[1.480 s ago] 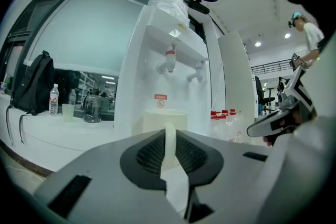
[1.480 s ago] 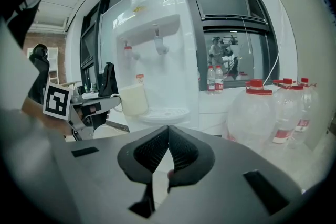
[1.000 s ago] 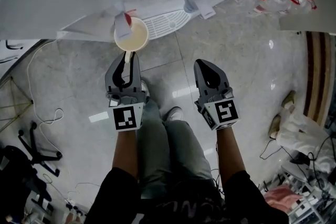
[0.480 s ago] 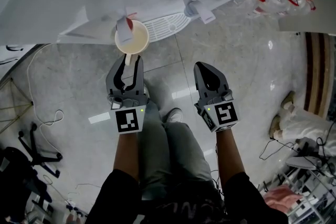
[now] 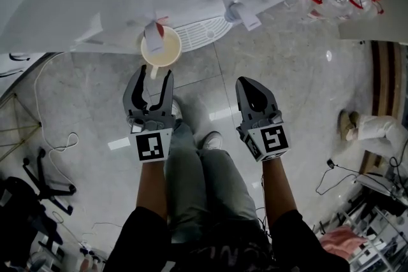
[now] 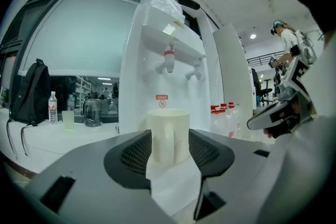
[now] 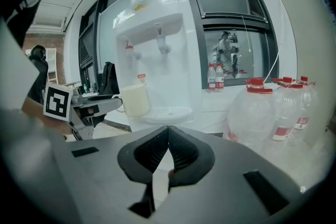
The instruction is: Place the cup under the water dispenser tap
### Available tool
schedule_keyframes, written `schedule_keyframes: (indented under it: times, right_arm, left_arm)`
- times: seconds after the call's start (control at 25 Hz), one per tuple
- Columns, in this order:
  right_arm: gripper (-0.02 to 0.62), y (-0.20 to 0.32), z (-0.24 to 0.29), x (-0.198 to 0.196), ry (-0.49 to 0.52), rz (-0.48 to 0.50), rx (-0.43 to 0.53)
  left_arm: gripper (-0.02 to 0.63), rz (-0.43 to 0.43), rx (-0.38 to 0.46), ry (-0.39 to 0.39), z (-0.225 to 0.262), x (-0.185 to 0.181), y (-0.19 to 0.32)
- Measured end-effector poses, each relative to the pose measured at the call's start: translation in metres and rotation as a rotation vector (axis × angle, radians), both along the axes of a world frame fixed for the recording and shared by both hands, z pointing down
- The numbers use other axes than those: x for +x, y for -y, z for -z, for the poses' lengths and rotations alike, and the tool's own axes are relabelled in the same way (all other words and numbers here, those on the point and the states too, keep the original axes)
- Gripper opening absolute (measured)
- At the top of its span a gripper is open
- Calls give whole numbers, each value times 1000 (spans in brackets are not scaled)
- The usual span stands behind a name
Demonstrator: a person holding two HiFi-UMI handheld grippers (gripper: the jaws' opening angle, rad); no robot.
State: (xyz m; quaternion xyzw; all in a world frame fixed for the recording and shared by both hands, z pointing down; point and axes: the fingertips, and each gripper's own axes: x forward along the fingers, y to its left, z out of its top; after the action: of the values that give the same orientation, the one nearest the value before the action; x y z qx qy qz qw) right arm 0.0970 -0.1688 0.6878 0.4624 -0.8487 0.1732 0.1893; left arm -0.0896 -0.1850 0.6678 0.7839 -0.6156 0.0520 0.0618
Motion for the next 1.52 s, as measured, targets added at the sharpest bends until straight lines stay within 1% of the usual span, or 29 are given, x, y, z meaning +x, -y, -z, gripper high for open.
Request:
schedule_keyframes:
  times: [0.12, 0.24, 0.36, 0.4, 0.56, 0.68, 0.8, 0.96, 1.2, 1.36, 1.44, 1.52]
  right_arm:
    - [14, 3, 9, -1, 13, 1, 27]
    - [14, 4, 26, -3, 25, 8, 52]
    - [14, -7, 42, 0, -11, 8, -36]
    - [14, -9, 50, 0, -8, 8, -39]
    - [14, -5, 95, -5, 40, 20, 54]
    - [14, -10, 118, -2, 32, 17, 27]
    - [14, -8, 145, -2, 44, 17, 56]
    - [14, -16, 177, 0, 45, 7, 34]
    - [14, -23, 234, 5, 90, -37, 47]
    - [14, -25, 270, 5, 92, -32, 70]
    - [14, -24, 291, 7, 102, -32, 112]
    - [14, -22, 314, 9, 115, -39, 162]
  left_arm:
    - [236, 0, -16, 0, 4, -2, -6]
    - [238, 11, -18, -9, 20, -6, -13]
    - [238, 7, -27, 13, 42, -9, -23]
    - [237, 7, -28, 16, 50, -9, -26]
    - [221, 4, -51, 36, 81, -10, -37]
    - [200, 5, -62, 46, 106, -9, -42]
    - [171, 6, -59, 46, 133, -8, -44]
    - [148, 6, -52, 43, 170, -4, -46]
    - [114, 24, -66, 40, 218, -5, -54]
    - [89, 23, -66, 45, 250, 1, -60]
    - [73, 23, -60, 43, 268, 5, -62]
    - [63, 32, -45, 17, 289, 9, -63]
